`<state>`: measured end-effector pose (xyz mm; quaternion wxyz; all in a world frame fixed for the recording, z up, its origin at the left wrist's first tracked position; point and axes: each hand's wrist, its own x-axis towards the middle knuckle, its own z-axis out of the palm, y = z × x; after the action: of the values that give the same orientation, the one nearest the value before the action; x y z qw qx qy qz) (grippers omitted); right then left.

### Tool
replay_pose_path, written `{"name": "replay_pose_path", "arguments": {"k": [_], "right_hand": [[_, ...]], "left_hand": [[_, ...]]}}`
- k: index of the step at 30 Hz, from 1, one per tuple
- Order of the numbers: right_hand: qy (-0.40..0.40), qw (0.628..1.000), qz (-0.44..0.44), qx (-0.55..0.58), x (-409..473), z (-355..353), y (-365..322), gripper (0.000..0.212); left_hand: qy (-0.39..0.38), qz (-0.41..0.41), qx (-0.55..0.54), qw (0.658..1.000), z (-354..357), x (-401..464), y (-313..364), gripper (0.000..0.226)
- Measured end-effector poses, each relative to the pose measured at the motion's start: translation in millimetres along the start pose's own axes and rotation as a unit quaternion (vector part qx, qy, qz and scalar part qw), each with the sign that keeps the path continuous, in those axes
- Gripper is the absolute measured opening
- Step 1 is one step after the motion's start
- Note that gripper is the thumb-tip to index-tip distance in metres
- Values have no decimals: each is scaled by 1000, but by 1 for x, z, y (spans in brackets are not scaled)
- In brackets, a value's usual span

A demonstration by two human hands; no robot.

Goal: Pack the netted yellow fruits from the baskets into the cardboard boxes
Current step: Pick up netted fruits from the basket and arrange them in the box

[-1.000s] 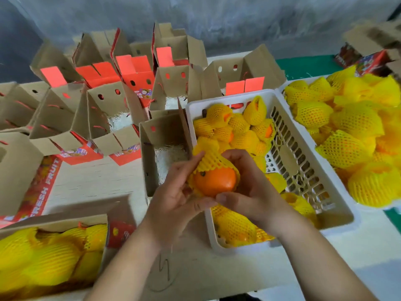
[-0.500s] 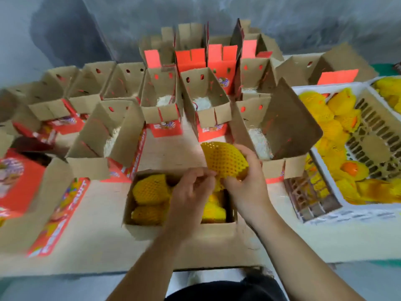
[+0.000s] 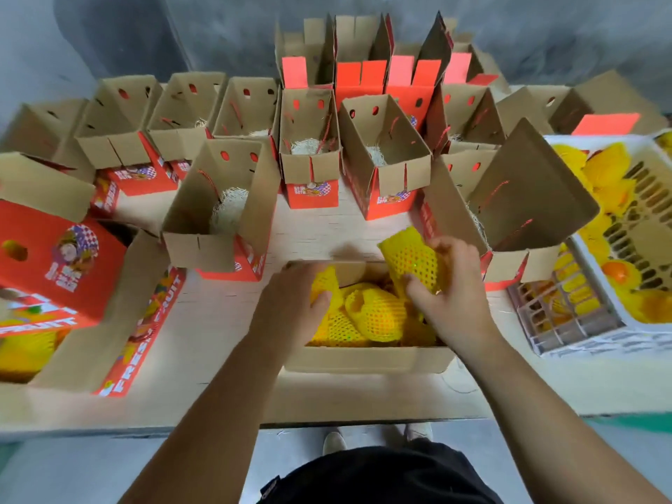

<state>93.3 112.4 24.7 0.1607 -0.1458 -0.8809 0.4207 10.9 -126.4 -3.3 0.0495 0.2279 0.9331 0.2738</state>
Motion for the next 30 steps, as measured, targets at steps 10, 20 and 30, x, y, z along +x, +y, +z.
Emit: {"name": "replay_pose_path", "arguments": {"k": [10, 20, 30], "right_hand": [[-118, 908, 15, -402, -24, 12, 40, 38], [-32, 989, 137, -49, -29, 9, 52, 60], [-91, 959, -87, -255, -34, 23, 28, 60]], "left_hand": [[43, 54, -9, 998, 27, -10, 0, 38], [8, -22, -4, 1000, 24, 1, -4, 36], [-11, -45, 156, 987, 17, -13, -16, 75]]}}
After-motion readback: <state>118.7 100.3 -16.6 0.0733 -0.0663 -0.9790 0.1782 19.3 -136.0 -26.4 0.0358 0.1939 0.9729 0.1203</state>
